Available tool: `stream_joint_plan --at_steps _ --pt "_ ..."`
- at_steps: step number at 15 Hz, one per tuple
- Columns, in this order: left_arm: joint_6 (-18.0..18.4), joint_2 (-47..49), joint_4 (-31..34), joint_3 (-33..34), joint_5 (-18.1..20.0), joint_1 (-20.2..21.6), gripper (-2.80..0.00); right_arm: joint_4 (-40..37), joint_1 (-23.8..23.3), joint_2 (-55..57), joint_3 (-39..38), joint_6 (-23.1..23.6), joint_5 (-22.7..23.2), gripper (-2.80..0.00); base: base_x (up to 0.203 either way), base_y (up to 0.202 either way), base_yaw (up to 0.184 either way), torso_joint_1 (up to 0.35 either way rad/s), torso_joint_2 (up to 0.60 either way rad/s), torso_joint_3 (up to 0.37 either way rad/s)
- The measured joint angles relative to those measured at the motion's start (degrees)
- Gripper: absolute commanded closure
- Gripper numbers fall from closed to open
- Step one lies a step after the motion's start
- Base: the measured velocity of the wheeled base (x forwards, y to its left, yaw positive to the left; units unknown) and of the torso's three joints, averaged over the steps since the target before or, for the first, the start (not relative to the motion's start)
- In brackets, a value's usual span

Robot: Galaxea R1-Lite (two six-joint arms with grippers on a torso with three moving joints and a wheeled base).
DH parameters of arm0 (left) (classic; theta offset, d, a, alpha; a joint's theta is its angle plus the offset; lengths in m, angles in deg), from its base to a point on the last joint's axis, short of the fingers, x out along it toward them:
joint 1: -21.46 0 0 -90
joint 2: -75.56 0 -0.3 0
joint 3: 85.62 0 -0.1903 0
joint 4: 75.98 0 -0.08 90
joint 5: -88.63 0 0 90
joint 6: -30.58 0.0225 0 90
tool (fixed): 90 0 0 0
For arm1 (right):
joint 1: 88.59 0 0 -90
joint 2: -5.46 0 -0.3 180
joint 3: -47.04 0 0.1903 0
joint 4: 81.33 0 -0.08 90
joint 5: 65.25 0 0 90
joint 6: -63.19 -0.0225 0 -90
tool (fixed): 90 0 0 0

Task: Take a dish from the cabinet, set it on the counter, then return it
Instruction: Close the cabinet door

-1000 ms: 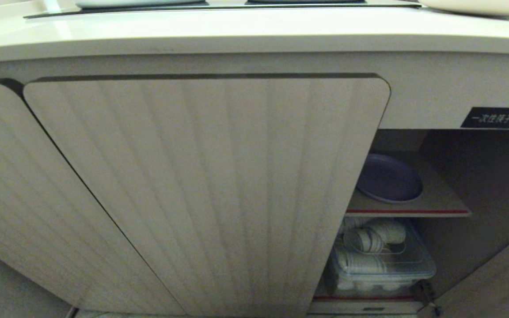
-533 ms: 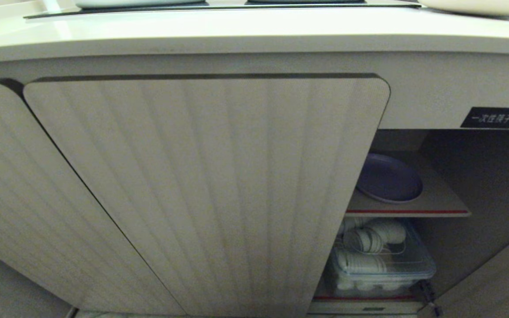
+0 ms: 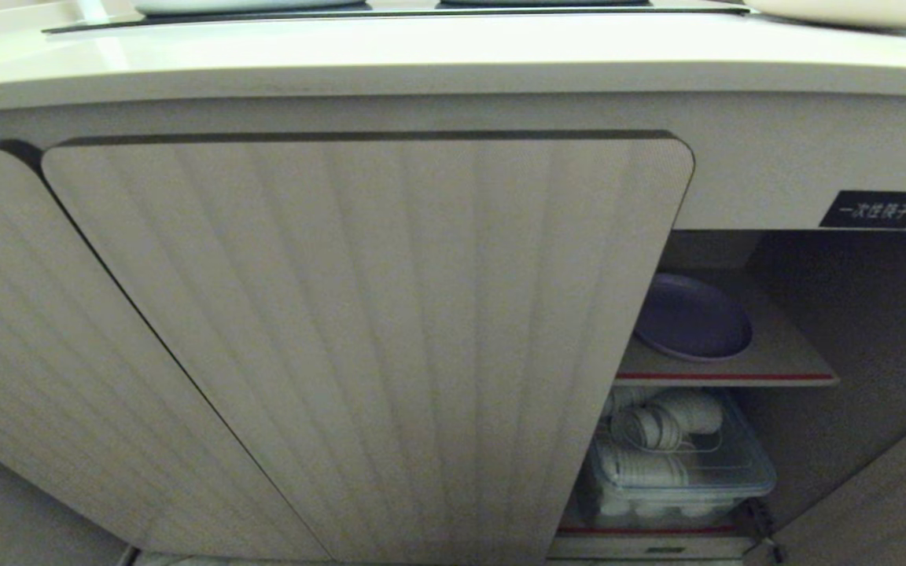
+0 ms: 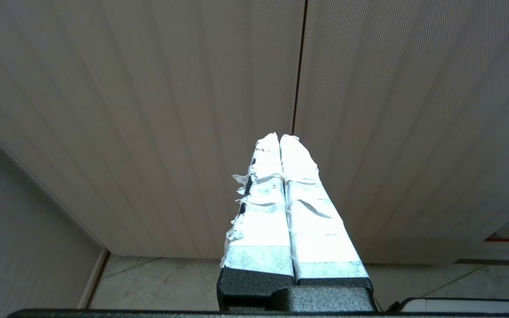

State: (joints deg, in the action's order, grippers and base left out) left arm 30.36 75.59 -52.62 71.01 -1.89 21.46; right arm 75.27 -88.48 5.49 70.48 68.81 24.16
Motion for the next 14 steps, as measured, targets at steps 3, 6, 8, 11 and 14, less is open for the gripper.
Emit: stream_joint_plan --at_steps 3,6,8,11,14 --pt "0.0 0.0 0.0 0.0 0.0 0.0 0.00 -0.1 0.0 0.0 0.0 -0.4 0.2 0.00 0.000 0.000 0.000 0.000 0.00 0.000" --pt "0.0 0.0 0.0 0.0 0.0 0.0 0.00 -0.1 0.0 -0.1 0.0 -1.7 0.1 0.00 0.000 0.000 0.000 0.000 0.00 0.000" --pt "0.0 0.0 0.0 0.0 0.0 0.0 0.00 -0.1 0.0 -0.1 0.0 -1.8 0.1 0.00 0.000 0.000 0.000 0.000 0.00 0.000" --pt "0.0 0.0 0.0 0.0 0.0 0.0 0.00 -0.1 0.0 -0.1 0.0 -1.8 0.1 0.00 0.000 0.000 0.000 0.000 0.00 0.000" --pt "0.0 0.0 0.0 0.0 0.0 0.0 0.00 -0.1 0.0 -0.1 0.0 -1.8 0.1 0.00 0.000 0.000 0.000 0.000 0.00 0.000"
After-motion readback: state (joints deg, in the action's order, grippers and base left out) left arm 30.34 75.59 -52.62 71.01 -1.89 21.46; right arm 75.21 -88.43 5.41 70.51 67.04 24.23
